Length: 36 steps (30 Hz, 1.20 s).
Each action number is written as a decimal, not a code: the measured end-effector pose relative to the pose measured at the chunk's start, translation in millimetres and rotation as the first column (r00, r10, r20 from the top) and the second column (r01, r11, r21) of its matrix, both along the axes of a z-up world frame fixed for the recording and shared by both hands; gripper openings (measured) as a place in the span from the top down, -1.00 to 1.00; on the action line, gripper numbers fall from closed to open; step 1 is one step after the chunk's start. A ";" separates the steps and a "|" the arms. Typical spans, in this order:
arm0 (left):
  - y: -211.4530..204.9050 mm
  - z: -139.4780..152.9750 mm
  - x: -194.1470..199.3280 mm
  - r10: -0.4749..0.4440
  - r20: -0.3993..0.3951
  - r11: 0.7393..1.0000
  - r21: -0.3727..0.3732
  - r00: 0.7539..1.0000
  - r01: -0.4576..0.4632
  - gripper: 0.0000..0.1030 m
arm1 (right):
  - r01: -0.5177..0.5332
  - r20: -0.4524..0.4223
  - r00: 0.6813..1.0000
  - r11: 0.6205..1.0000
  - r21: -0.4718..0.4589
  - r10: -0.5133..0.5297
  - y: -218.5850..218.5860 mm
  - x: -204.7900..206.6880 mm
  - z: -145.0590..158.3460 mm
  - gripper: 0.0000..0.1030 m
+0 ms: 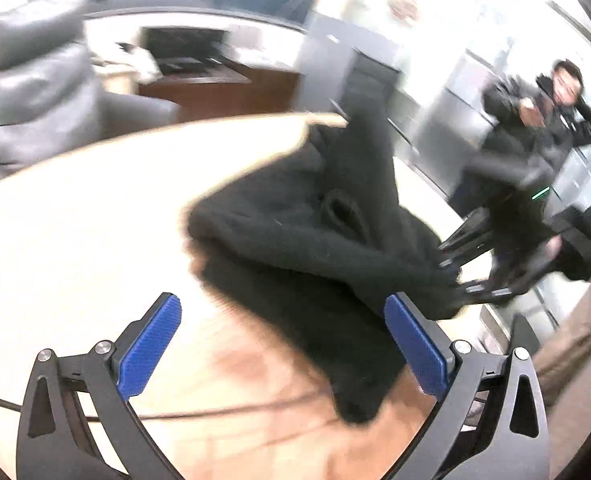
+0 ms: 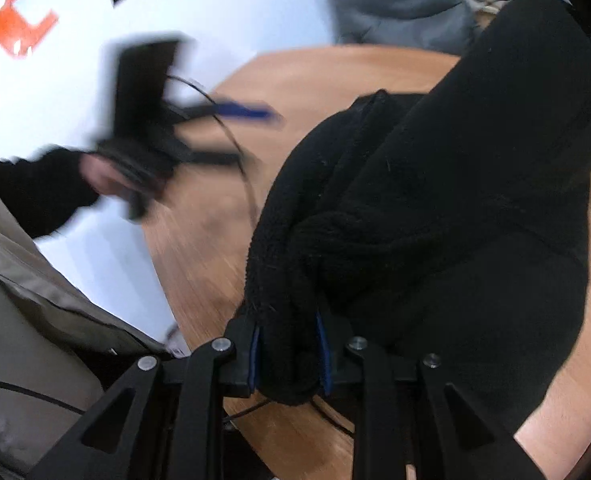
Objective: Fold clothes
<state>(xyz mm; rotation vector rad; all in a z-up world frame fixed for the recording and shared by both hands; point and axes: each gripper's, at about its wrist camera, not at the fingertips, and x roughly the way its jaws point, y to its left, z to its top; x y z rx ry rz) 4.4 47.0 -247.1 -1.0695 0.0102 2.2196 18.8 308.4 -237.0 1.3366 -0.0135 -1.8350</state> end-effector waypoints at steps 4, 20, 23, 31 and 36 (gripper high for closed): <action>-90.1 87.7 7.8 0.192 -0.051 0.977 -0.079 0.980 -0.196 -0.99 | -0.049 0.028 0.998 0.998 0.026 0.048 -21.4 -8.8 -9.0 0.54; -52.5 229.3 22.1 0.070 -0.141 0.992 0.113 0.987 -0.054 -1.00 | -0.119 -0.086 0.990 0.985 -0.124 0.109 -1.5 32.8 70.8 -0.61; -18.5 205.6 17.8 -0.027 -0.098 0.995 0.089 0.995 0.036 -1.00 | 0.010 -0.120 0.992 0.978 -0.207 -0.035 53.4 35.0 94.8 -0.74; 5.2 173.6 12.1 -0.021 0.008 0.994 0.109 1.000 0.020 -1.00 | 0.129 -0.271 0.950 0.986 -0.107 -0.153 46.2 -59.3 50.5 -0.67; 39.3 155.9 22.0 -0.122 0.066 0.986 0.124 0.990 0.114 -1.00 | 0.039 -0.208 0.977 0.998 -0.052 -0.049 -31.8 -90.3 -12.3 -0.68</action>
